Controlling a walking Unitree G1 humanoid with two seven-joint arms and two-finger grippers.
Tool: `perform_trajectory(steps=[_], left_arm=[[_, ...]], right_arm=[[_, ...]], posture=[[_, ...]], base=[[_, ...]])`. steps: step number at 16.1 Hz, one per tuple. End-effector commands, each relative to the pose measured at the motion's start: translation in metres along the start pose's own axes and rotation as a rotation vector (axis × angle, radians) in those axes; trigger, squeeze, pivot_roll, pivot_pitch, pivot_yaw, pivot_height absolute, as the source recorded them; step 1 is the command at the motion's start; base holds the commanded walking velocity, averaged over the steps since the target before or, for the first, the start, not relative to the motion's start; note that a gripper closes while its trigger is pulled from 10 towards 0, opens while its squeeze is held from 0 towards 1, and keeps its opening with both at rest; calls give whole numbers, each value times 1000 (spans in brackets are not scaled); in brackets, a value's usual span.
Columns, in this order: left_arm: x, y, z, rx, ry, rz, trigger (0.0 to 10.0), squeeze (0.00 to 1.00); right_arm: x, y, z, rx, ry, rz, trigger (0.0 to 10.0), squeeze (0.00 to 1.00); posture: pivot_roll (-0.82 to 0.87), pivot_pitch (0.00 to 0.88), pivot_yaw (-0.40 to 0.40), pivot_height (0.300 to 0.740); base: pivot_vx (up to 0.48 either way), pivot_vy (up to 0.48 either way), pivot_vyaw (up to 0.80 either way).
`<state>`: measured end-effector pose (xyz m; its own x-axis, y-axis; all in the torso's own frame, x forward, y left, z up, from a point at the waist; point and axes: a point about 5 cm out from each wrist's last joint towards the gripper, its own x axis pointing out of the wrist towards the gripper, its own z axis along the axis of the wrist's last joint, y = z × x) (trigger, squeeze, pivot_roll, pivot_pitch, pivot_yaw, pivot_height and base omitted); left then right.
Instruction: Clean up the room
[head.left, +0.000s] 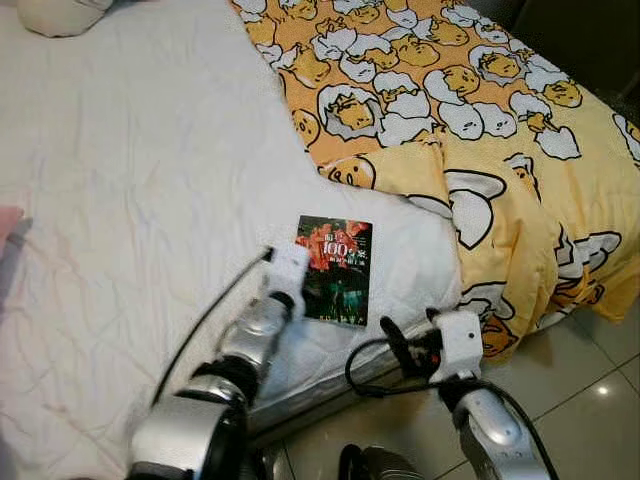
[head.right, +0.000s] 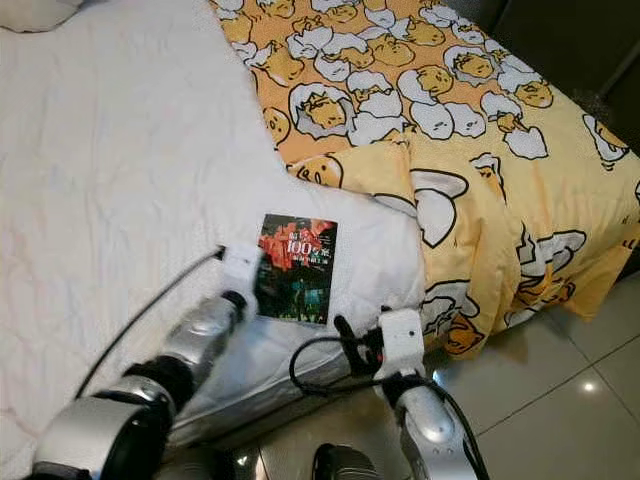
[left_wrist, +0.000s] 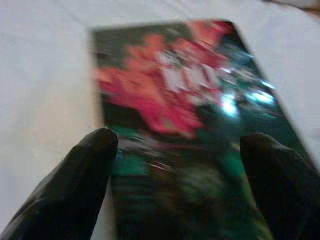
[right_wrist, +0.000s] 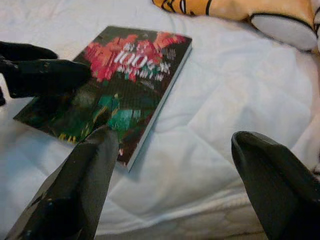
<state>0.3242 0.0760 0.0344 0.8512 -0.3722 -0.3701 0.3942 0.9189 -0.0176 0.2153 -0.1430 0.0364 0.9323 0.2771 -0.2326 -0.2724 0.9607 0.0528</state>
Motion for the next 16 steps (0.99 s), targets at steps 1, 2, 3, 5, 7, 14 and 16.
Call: perform_trajectory(steps=[1, 2, 3, 5, 7, 14, 16], left_arm=[[-2, -6, -10, -16, 51, -28, 10000, 0], [-2, -7, -16, -10, 86, -9, 10000, 0], [-3, -3, -19, -5, 107, 48, 10000, 0], [-4, 9, -15, 23, 88, 169, 10000, 0], [-2, 10, -6, 54, 40, 195, 10000, 0], [-2, -18, -25, -44, 143, 70, 10000, 0], [-2, -17, -27, -5, 171, 110, 10000, 0]], right_arm=[[-3, -2, -3, -3, 7, -15, 10000, 0], [-4, -2, -4, -4, 11, -13, 10000, 0], [-4, -1, -5, -5, 14, -13, 10000, 0], [-6, 0, -5, -9, 14, -11, 10000, 0], [-10, -1, -6, -16, 23, -13, 10000, 0], [-22, 1, -10, -19, 46, -12, 10000, 0], [-24, 3, -9, -7, 50, -11, 10000, 0]], posture=[[-119, 104, -34, 740], [-119, 106, -30, 740], [-123, 109, -30, 740], [-137, 117, -32, 740], [-143, 125, -32, 740], [-152, 164, -45, 740], [-147, 198, -50, 740]], base=[[0, 0, 0], [0, 0, 0], [0, 0, 0], [0, 0, 0], [0, 0, 0], [0, 0, 0], [0, 0, 0]])
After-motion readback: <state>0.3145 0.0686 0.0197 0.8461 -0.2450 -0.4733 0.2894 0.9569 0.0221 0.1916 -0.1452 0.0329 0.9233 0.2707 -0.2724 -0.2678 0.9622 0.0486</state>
